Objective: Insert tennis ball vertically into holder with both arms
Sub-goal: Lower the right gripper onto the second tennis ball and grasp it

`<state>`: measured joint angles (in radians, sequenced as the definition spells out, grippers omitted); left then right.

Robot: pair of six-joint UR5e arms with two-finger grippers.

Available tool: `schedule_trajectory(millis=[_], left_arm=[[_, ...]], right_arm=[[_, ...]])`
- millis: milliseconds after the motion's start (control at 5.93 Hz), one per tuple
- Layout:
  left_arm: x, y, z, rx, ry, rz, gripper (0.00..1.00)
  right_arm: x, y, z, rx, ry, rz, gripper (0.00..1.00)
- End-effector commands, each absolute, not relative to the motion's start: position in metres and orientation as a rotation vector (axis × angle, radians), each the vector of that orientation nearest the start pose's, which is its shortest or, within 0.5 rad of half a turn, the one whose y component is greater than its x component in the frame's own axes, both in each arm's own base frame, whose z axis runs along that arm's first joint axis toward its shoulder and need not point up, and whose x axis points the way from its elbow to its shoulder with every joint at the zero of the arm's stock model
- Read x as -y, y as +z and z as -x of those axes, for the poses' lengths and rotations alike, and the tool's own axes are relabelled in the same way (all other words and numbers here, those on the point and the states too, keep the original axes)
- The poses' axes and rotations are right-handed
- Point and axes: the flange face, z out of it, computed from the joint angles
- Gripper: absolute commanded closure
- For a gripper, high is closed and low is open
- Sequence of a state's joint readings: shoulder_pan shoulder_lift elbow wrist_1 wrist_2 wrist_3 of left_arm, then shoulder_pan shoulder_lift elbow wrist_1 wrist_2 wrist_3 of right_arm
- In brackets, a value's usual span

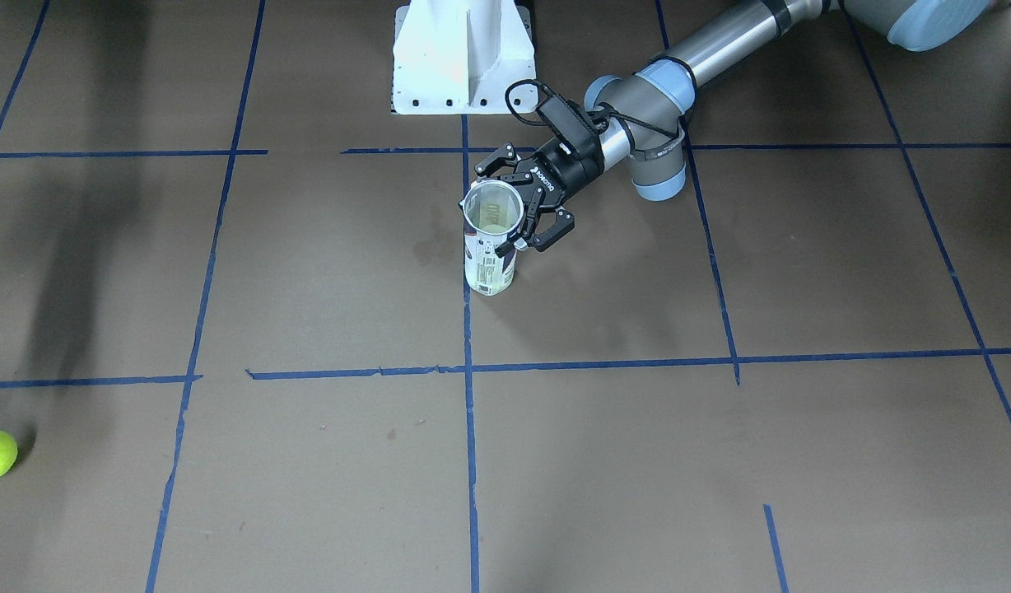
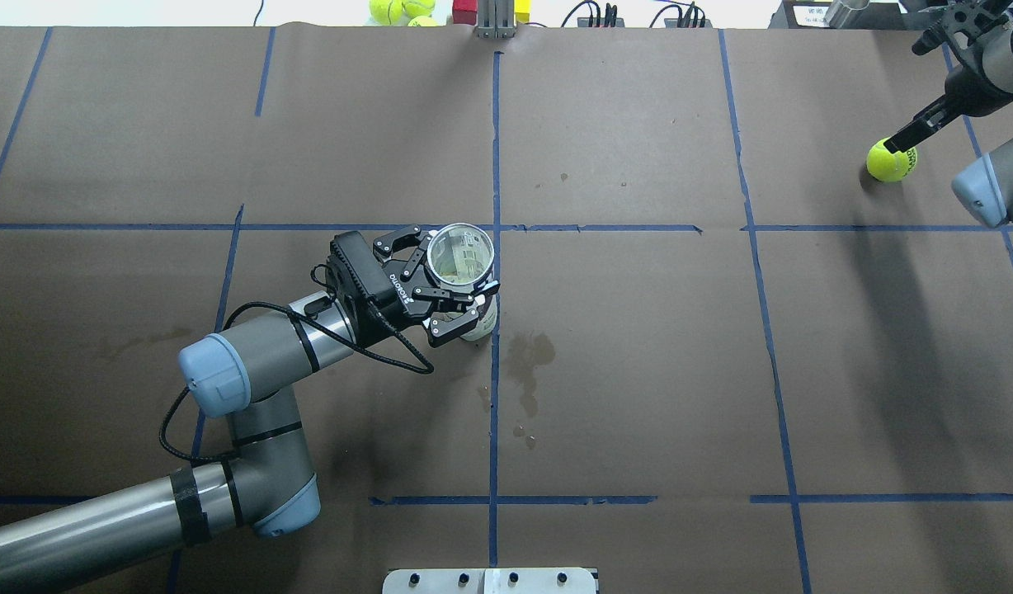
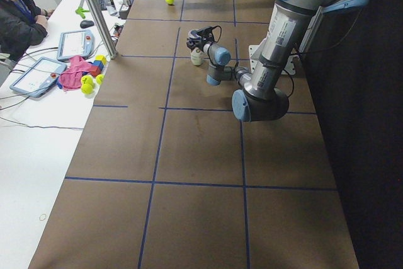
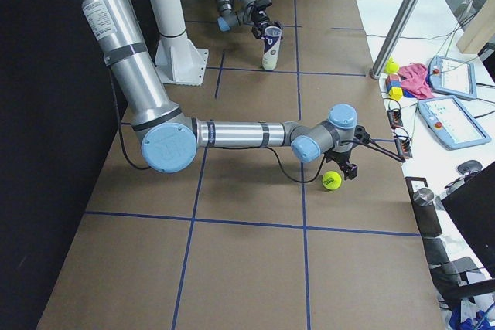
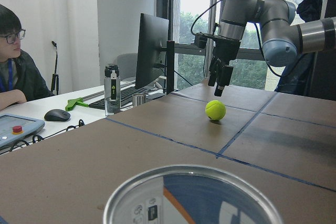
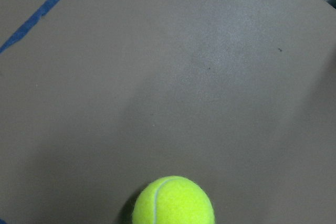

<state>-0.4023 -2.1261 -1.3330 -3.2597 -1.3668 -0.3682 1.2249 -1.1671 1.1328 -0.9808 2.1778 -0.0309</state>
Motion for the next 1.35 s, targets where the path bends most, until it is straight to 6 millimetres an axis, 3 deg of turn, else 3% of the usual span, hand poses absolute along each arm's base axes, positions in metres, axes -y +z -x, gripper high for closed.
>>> schedule_trajectory(millis=[0,506,843,1012,1181], left_arm=[[0.393,0.27,-0.532,-1.3,0.309,-1.533,0.13],[0.393,0.271,-0.532,-1.299,0.31,-1.532,0.13],[0.393,0.271,-0.532,-1.299,0.31,-1.532,0.13],[0.393,0.271,-0.532,-1.299,0.31,-1.532,0.13],[0.393,0.271,-0.532,-1.299,0.31,-1.532,0.13]], right_arm=[[0.657,0.605,0.176,0.677,-0.528,-0.434,0.0],[0.653,0.626,0.19,0.6,-0.531,-0.411,0.0],[0.654,0.63,0.198,0.565,-0.535,-0.41,0.01],[0.657,0.63,0.2,0.554,-0.531,-0.408,0.23],[0.659,0.625,0.201,0.557,-0.531,-0.415,0.71]])
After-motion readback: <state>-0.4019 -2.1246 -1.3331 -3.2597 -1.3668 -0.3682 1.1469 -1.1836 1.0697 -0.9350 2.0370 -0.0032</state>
